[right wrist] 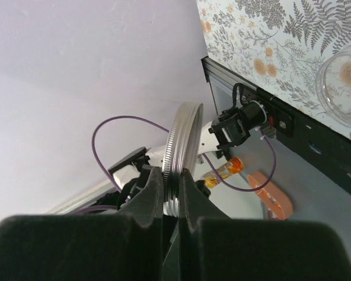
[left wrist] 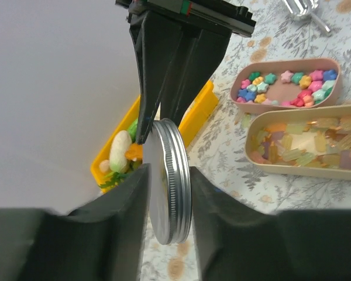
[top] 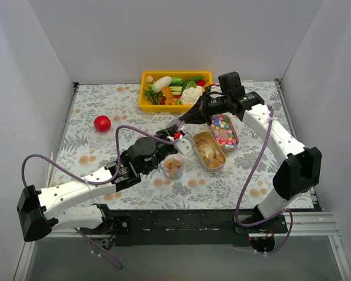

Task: Pack the candies
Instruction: Pick up the bottle lid at the center of the board.

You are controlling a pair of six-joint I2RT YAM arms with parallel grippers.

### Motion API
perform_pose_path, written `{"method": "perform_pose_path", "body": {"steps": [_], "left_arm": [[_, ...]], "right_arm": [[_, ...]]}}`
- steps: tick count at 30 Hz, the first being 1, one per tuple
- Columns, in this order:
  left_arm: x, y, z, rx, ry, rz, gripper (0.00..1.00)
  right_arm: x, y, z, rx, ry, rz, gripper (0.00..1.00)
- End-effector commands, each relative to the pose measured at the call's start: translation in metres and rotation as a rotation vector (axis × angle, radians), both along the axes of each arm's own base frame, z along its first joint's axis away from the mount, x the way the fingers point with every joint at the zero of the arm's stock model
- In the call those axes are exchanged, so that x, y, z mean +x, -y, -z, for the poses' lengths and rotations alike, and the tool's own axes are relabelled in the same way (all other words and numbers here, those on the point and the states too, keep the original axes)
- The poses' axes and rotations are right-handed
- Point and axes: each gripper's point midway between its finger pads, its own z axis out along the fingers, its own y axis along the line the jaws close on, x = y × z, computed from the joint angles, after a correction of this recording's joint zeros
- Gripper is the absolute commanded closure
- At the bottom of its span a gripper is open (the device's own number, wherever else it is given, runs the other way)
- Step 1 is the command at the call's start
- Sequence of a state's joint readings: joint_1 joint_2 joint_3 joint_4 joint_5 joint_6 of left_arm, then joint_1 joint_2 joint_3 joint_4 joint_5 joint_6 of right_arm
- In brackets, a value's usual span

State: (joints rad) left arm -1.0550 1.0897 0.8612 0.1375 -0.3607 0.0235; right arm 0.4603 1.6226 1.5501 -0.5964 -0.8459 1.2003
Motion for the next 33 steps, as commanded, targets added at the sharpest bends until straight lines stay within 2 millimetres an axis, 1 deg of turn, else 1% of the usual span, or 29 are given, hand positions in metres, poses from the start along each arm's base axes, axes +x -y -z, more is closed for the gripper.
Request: {"method": "perform_pose_path", "body": {"steps": [1, 2, 3, 5, 6, 7, 9, 10, 11, 12, 13, 14, 15, 16, 17, 18, 19, 20, 21, 22, 23, 24, 25, 26, 27, 28, 29, 30, 33], "left_arm": [[-0.004, -0.007, -0.035, -0.180, -0.014, -0.023, 0.52], [-0.006, -0.008, -0.040, -0.220, -0.032, -0.023, 0.39], [-0.009, -0.011, -0.047, -0.244, -0.037, -0.021, 0.29], [-0.013, -0.016, -0.054, -0.301, -0.061, -0.016, 0.16], [-0.018, -0.021, -0.064, -0.337, -0.059, -0.007, 0.04], [-0.021, -0.024, -0.067, -0.360, -0.067, 0.000, 0.02], [-0.030, -0.026, -0.074, -0.423, -0.102, 0.032, 0.02], [-0.034, -0.031, -0.085, -0.467, -0.107, 0.038, 0.02], [-0.034, -0.033, -0.087, -0.485, -0.128, 0.031, 0.02], [-0.033, -0.036, -0.088, -0.536, -0.169, 0.007, 0.02], [-0.031, -0.035, -0.094, -0.557, -0.190, -0.004, 0.02], [-0.029, -0.033, -0.088, -0.550, -0.231, -0.021, 0.02], [-0.023, -0.035, -0.081, -0.547, -0.271, -0.054, 0.02], [-0.021, -0.032, -0.090, -0.614, -0.330, -0.064, 0.02], [-0.014, -0.028, -0.071, -0.581, -0.398, -0.103, 0.02], [-0.001, -0.036, -0.067, -0.606, -0.430, -0.152, 0.02], [0.001, -0.032, -0.064, -0.666, -0.515, -0.137, 0.02], [0.007, -0.035, -0.056, -0.681, -0.562, -0.152, 0.02], [0.022, -0.052, -0.052, -0.727, -0.579, -0.197, 0.02], [0.022, -0.050, -0.048, -0.743, -0.625, -0.164, 0.02], [0.024, -0.054, -0.042, -0.787, -0.675, -0.177, 0.02], [0.034, -0.065, -0.032, -0.805, -0.704, -0.208, 0.02], [0.036, -0.067, -0.026, -0.814, -0.737, -0.218, 0.02], [0.032, -0.064, -0.018, -0.826, -0.816, -0.202, 0.02], [0.040, -0.072, -0.006, -0.832, -0.849, -0.239, 0.02], [0.040, -0.074, 0.000, -0.841, -0.885, -0.244, 0.02], [0.037, -0.072, 0.004, -0.845, -0.934, -0.218, 0.02], [0.040, -0.079, 0.014, -0.878, -0.973, -0.241, 0.02], [0.033, -0.078, 0.022, -0.906, -1.056, -0.192, 0.02]], "right_arm": [[-0.007, -0.001, -0.018, 0.055, 0.104, -0.043, 0.99], [-0.007, -0.001, -0.018, 0.055, 0.106, -0.041, 0.99], [-0.007, 0.000, -0.017, 0.055, 0.106, -0.040, 0.99], [-0.007, 0.002, -0.014, 0.061, 0.110, -0.033, 0.99], [-0.006, 0.004, -0.012, 0.063, 0.111, -0.027, 0.99], [-0.005, 0.006, -0.013, 0.069, 0.114, -0.015, 0.99], [-0.003, 0.010, -0.009, 0.075, 0.124, -0.005, 0.99], [-0.002, 0.013, -0.009, 0.077, 0.136, 0.000, 0.99], [-0.001, 0.013, -0.007, 0.087, 0.148, -0.005, 0.99], [-0.002, 0.014, -0.006, 0.094, 0.159, -0.012, 0.99], [-0.003, 0.014, -0.007, 0.104, 0.180, -0.022, 0.99], [-0.007, 0.015, 0.000, 0.109, 0.190, -0.047, 0.99], [-0.007, 0.015, 0.001, 0.116, 0.220, -0.057, 0.99], [-0.010, 0.015, 0.001, 0.128, 0.247, -0.070, 0.99], [-0.014, 0.017, 0.005, 0.130, 0.274, -0.095, 0.99], [-0.017, 0.018, 0.012, 0.131, 0.285, -0.108, 0.99], [-0.021, 0.019, 0.014, 0.133, 0.307, -0.124, 0.99], [-0.022, 0.020, 0.020, 0.117, 0.348, -0.139, 0.99], [-0.024, 0.022, 0.027, 0.105, 0.352, -0.142, 0.99], [-0.027, 0.021, 0.029, 0.107, 0.378, -0.162, 0.99], [-0.025, 0.021, 0.034, 0.087, 0.395, -0.155, 0.99], [-0.026, 0.021, 0.040, 0.066, 0.438, -0.173, 0.99], [-0.029, 0.020, 0.049, 0.042, 0.423, -0.189, 0.99], [-0.028, 0.020, 0.057, 0.016, 0.431, -0.188, 0.99], [-0.028, 0.019, 0.062, 0.004, 0.456, -0.201, 0.99], [-0.034, 0.018, 0.072, -0.006, 0.449, -0.218, 0.99], [-0.033, 0.017, 0.077, -0.009, 0.466, -0.217, 0.99], [-0.035, 0.016, 0.080, -0.008, 0.477, -0.222, 0.99], [-0.041, 0.017, 0.103, -0.028, 0.484, -0.242, 0.99]]}}
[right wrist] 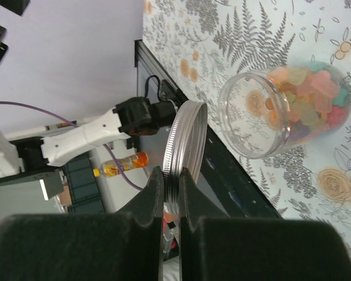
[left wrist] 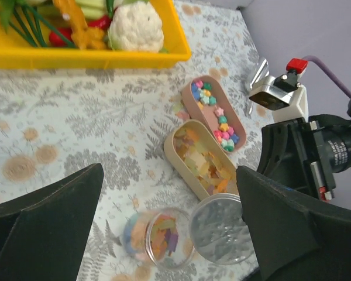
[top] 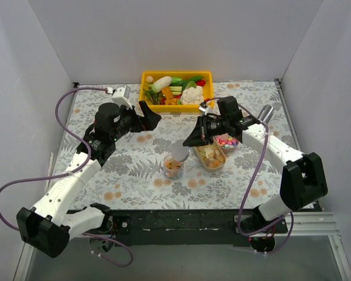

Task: Pack the candies
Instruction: Close the bottle lid on the packing bottle.

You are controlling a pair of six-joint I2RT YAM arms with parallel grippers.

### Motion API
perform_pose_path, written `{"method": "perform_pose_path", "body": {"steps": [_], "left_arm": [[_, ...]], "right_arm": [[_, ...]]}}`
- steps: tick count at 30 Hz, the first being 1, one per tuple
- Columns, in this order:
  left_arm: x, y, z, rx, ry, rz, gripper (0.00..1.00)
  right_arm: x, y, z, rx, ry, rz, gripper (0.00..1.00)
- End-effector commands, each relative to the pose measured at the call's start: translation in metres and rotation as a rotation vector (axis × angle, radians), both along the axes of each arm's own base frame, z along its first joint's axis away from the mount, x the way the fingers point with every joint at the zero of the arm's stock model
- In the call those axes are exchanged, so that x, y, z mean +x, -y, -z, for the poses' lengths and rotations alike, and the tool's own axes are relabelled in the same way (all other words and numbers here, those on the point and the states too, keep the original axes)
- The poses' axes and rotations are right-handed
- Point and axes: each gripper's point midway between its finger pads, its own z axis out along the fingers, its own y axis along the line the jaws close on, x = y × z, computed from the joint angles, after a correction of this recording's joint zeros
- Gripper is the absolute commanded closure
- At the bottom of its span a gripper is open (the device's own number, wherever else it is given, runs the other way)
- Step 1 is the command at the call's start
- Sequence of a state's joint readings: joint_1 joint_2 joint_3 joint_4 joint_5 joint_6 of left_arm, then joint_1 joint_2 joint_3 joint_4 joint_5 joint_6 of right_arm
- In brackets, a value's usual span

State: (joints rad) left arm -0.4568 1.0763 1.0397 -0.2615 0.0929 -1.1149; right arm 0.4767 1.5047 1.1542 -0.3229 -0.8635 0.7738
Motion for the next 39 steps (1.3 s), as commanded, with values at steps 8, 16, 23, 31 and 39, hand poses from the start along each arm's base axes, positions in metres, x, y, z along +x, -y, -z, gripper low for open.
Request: {"method": "perform_pose_path", "body": {"steps": [8, 16, 23, 31, 39], "left_arm": [[-0.042, 0.011, 0.065, -0.168, -0.316, 0.164, 0.06], [-0.051, 0.014, 0.088, -0.168, -0.404, 0.210, 0.11], [-0.077, 0.028, 0.102, -0.158, -0.479, 0.407, 0.29], [-0.099, 0.032, 0.139, -0.162, -0.619, 0.498, 0.49], [-0.111, 0.039, 0.150, -0.209, -0.707, 0.590, 0.60]], "right_arm": [[-0.017, 0.002, 0.056, 0.001, 0.104, -0.051, 0.99], [-0.007, -0.002, 0.070, 0.004, 0.134, -0.023, 0.99], [-0.007, -0.001, 0.083, -0.011, 0.126, -0.026, 0.99], [-0.009, 0.003, 0.096, -0.045, 0.124, -0.024, 0.90], [-0.010, 0.010, 0.111, -0.128, 0.121, -0.050, 0.76]]}}
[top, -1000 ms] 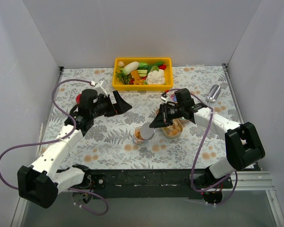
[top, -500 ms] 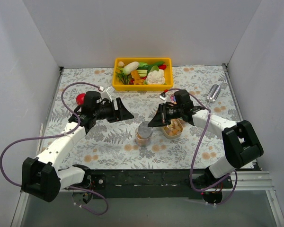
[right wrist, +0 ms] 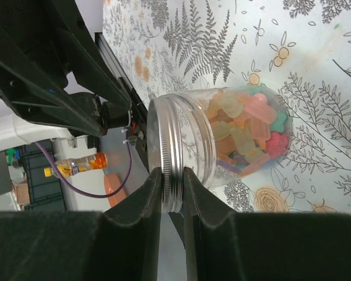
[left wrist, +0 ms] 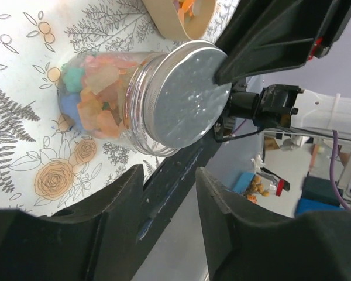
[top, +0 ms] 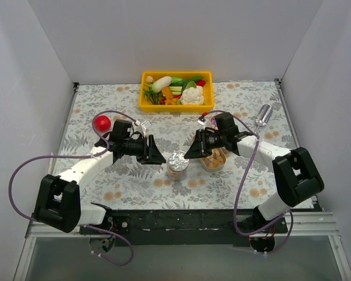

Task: Pack the candies
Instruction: Close the bottle lid on the packing bottle.

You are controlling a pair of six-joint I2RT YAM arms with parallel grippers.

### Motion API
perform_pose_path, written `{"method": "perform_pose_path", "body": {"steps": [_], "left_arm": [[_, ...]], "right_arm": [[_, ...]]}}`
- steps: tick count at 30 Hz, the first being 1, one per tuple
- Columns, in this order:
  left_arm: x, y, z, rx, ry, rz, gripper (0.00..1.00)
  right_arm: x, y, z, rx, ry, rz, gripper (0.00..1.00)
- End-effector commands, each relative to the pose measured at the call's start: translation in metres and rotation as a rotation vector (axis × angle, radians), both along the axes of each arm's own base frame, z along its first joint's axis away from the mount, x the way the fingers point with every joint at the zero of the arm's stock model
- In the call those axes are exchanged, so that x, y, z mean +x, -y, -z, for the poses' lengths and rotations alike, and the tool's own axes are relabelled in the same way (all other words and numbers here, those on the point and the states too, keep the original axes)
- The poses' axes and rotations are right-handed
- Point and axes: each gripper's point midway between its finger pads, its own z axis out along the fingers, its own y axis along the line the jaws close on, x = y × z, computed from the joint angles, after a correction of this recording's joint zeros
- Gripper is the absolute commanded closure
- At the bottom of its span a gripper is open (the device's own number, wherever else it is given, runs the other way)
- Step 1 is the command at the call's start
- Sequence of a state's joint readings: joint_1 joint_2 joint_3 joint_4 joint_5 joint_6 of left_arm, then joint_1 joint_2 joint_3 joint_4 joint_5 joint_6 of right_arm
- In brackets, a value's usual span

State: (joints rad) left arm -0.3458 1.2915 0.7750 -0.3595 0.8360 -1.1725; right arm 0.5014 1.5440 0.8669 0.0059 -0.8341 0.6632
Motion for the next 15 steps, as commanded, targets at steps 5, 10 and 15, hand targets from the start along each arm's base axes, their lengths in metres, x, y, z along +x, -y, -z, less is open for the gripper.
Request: {"method": "perform_pose_path", "body": {"steps": [5, 10, 15], "left_arm": [[-0.008, 0.003, 0.000, -0.049, -0.015, 0.057, 0.60], [-0.004, 0.005, 0.001, -0.052, -0.016, 0.045, 0.63], [-0.002, 0.005, 0.006, -0.042, -0.027, 0.044, 0.66]], "right_arm": [[0.003, 0.006, 0.017, -0.092, 0.032, -0.006, 0.72], [0.003, 0.005, 0.017, -0.101, 0.040, -0.027, 0.68], [0.001, 0.002, 0.013, -0.096, 0.058, -0.046, 0.65]]}}
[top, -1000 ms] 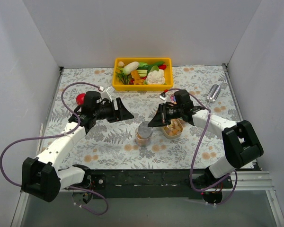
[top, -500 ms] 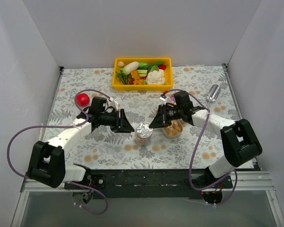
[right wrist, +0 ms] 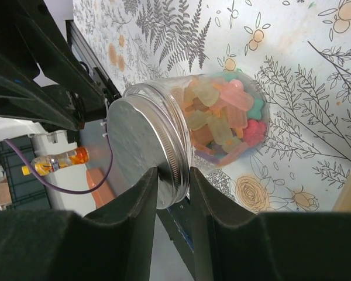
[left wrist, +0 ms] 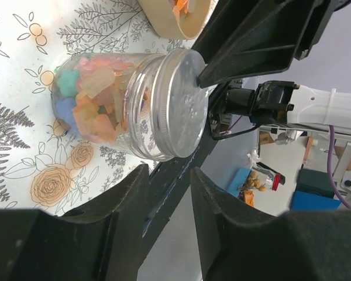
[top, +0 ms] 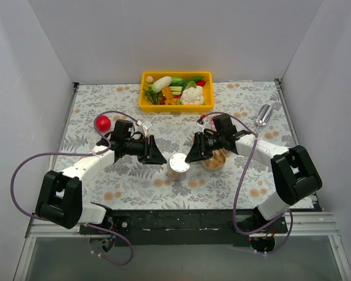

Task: Pack the candies
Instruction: Close the bottle lid on the packing bottle.

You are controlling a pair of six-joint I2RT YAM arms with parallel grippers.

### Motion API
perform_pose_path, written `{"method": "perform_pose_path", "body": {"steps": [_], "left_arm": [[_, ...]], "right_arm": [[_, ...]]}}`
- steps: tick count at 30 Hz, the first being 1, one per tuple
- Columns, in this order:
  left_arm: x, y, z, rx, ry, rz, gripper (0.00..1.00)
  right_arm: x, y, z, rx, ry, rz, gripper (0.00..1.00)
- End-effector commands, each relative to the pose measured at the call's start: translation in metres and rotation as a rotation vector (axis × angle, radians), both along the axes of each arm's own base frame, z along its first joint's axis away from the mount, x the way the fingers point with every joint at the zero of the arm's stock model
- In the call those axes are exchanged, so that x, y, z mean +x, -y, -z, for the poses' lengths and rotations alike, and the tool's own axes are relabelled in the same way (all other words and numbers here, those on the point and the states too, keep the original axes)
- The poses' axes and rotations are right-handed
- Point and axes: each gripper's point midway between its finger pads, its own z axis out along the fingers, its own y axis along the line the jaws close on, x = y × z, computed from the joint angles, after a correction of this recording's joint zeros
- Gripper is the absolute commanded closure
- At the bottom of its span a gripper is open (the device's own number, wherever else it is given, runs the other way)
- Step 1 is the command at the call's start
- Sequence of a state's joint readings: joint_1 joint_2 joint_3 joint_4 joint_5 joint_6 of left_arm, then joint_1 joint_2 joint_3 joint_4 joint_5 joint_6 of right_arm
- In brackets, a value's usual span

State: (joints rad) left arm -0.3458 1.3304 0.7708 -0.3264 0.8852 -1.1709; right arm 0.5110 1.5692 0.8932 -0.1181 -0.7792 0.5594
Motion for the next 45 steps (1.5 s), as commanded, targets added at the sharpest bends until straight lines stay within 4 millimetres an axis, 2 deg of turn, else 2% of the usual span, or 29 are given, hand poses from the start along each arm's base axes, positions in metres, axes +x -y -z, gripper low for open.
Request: {"method": "perform_pose_path", "body": {"steps": [1, 6, 11, 14, 15, 19, 24, 26, 27, 28, 30, 33, 36, 37, 41, 44, 45], "left_arm": [[-0.001, 0.000, 0.004, -0.010, -0.011, 0.010, 0.67], [0.000, -0.003, 0.010, 0.016, -0.013, -0.007, 0.68], [0.011, -0.014, 0.018, 0.110, 0.033, -0.093, 0.67], [0.021, -0.025, 0.019, 0.176, 0.085, -0.172, 0.62], [0.023, -0.027, 0.017, 0.184, 0.101, -0.186, 0.54], [0.023, -0.035, 0.015, 0.213, 0.140, -0.224, 0.45], [0.018, -0.040, 0.027, 0.250, 0.105, -0.232, 0.46], [0.015, -0.041, 0.027, 0.248, 0.111, -0.232, 0.48], [0.015, -0.042, 0.025, 0.246, 0.127, -0.238, 0.48], [0.015, -0.043, 0.021, 0.239, 0.146, -0.238, 0.47], [0.014, -0.044, 0.008, 0.215, 0.208, -0.250, 0.37], [0.011, -0.045, -0.007, 0.183, 0.288, -0.259, 0.25], [0.003, -0.038, -0.010, 0.168, 0.348, -0.236, 0.23], [0.002, -0.035, -0.008, 0.187, 0.361, -0.238, 0.22], [-0.023, -0.001, -0.003, 0.296, 0.473, -0.208, 0.18], [-0.041, 0.005, 0.003, 0.314, 0.493, -0.231, 0.17], [-0.039, 0.000, 0.002, 0.323, 0.515, -0.277, 0.16]], "right_arm": [[0.005, -0.006, -0.007, -0.002, 0.056, -0.034, 0.65], [0.008, -0.011, -0.015, 0.009, 0.085, -0.038, 0.65], [0.015, -0.014, -0.021, 0.007, 0.101, -0.029, 0.65], [0.017, -0.015, -0.022, 0.004, 0.101, -0.028, 0.65], [0.017, -0.015, -0.021, 0.001, 0.098, -0.027, 0.65], [0.018, -0.015, -0.019, -0.006, 0.096, -0.027, 0.65], [0.022, -0.014, -0.024, -0.027, 0.111, -0.022, 0.63], [0.027, -0.013, -0.027, -0.039, 0.136, -0.013, 0.59], [0.030, -0.015, -0.034, -0.035, 0.156, -0.009, 0.52], [0.034, -0.014, -0.036, -0.044, 0.165, 0.006, 0.49], [0.041, -0.016, -0.052, -0.030, 0.206, 0.026, 0.39], [0.054, -0.015, -0.071, -0.035, 0.243, 0.083, 0.31], [0.069, -0.015, -0.095, -0.022, 0.290, 0.127, 0.29], [0.076, -0.018, -0.111, -0.005, 0.325, 0.131, 0.29], [0.083, -0.017, -0.117, -0.040, 0.320, 0.123, 0.28], [0.086, -0.012, -0.117, -0.055, 0.313, 0.134, 0.29], [0.084, -0.009, -0.115, -0.061, 0.307, 0.136, 0.29]]}}
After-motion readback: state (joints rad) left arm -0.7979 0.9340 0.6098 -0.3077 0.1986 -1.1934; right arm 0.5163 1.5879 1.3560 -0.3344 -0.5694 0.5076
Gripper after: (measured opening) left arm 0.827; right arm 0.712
